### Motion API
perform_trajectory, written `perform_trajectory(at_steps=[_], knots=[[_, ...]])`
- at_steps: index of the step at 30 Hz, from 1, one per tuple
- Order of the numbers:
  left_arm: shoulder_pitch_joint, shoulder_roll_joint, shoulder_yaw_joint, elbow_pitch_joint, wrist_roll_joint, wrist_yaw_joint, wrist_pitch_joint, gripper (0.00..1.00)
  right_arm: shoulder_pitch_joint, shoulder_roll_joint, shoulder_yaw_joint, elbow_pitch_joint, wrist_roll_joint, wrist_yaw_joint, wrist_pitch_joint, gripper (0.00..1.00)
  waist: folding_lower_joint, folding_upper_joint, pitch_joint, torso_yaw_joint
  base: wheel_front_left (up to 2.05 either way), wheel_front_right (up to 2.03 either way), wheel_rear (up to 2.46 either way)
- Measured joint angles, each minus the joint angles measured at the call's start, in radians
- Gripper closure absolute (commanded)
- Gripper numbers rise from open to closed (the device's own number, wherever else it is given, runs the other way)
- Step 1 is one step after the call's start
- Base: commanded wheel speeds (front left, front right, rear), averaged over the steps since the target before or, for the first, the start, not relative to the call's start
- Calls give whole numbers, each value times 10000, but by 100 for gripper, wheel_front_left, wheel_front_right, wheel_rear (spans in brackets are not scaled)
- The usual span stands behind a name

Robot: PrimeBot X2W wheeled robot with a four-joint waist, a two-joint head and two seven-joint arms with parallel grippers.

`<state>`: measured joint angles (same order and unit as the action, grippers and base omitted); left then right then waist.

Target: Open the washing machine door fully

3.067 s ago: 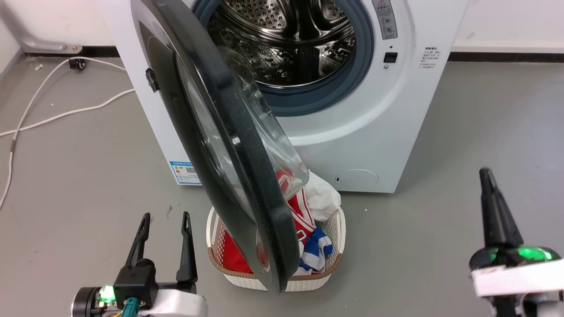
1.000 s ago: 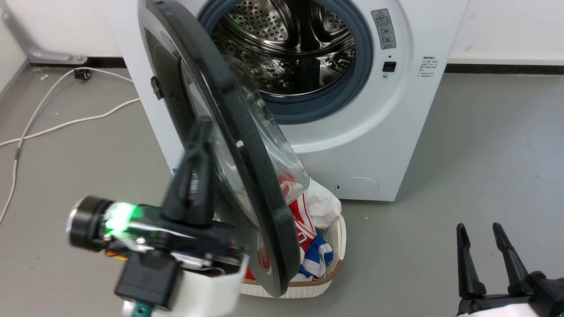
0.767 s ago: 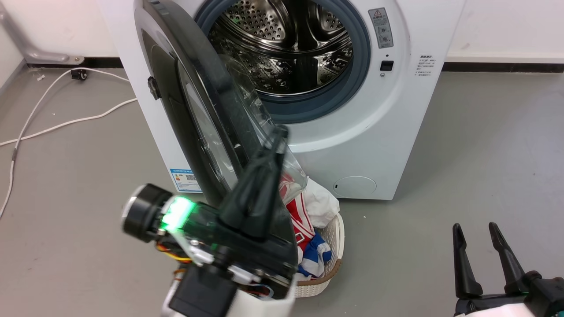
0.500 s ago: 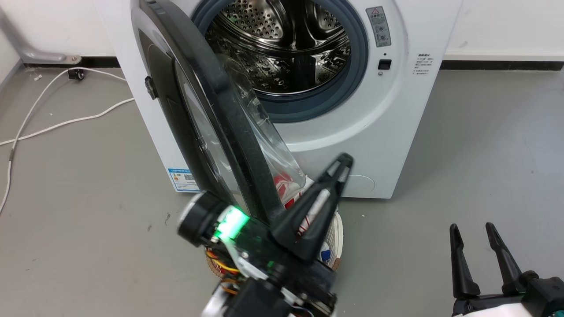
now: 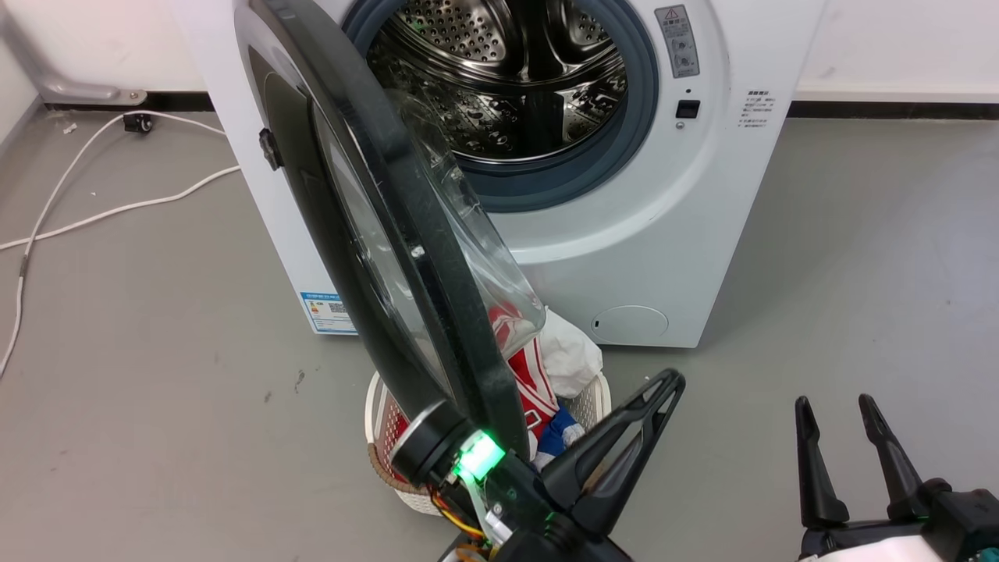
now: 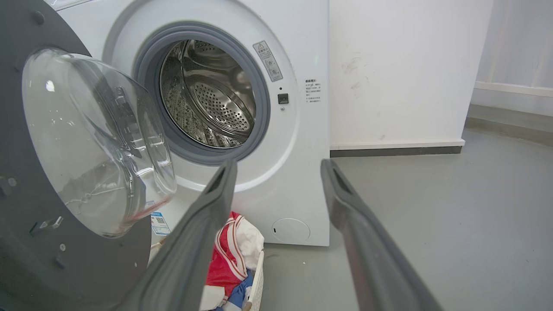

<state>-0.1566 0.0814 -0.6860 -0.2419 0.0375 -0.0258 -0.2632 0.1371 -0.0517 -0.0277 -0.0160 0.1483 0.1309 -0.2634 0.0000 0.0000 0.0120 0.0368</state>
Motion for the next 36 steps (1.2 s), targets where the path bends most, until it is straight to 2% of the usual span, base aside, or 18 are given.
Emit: perform_trajectory(at_steps=[11,24,36], knots=[[615,428,198,1206,-368,263,0,100,-235,0,90,98,-50,0,0,0,0,0,222,-20,0,0,0],[514,525,961,2809,-859,439,0,100,-459,0,174,240,-50,0,0,0,0,0,470,-174,0,0,0],[614,510,1218,2987,-880,537,-42,100,-476,0,205,359,-23,0,0,0,0,0,505,21,0,0,0]])
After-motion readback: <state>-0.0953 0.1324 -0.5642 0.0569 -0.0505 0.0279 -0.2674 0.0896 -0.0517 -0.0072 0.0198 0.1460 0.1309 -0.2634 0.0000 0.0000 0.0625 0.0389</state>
